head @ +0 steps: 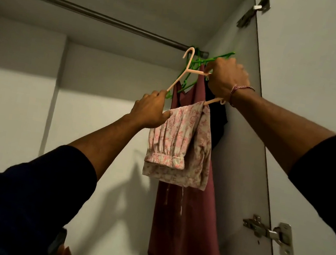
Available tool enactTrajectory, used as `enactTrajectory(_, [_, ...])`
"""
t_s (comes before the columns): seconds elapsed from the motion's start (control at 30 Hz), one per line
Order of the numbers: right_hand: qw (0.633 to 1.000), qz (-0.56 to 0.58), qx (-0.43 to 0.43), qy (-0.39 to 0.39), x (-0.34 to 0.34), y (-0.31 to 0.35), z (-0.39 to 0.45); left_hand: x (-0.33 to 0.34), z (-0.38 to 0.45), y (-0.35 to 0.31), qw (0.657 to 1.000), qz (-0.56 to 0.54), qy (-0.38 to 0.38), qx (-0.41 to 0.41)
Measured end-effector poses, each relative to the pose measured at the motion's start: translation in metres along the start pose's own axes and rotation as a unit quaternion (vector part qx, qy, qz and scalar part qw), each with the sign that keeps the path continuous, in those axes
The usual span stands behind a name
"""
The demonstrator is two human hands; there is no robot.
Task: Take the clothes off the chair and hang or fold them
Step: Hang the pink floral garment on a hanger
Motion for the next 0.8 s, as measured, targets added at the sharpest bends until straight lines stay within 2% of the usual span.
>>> enactTrajectory(0.33, [0.999, -0.008, -0.01, -0.046, 0.09, -0.009, 0.09, 0.065, 0.088, 0.046, 0.999, -0.008, -0.046, -0.002])
enactTrajectory(0.57, [0.999, 0.0, -0.006, -0.046, 0.135, -0.006, 0.151, 0.086, 0.161, 0.072, 0.998, -0.01, -0.06, -0.006])
enactTrajectory(0.8, [0.999, -0.025, -0.027, -0.033, 0.157, -0.003, 0.172, 0.108, 0.18, 0.092, 0.998, 0.0, -0.067, 0.001])
Point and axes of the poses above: each hand's wrist, its own z-axis towards the middle knuckle, its own x-axis out of the palm, y = z × x, the point moved 1 cm from there along z, towards the middle knuckle, and after that the axes turned 10 degrees about -y, right-handed, at the moved point
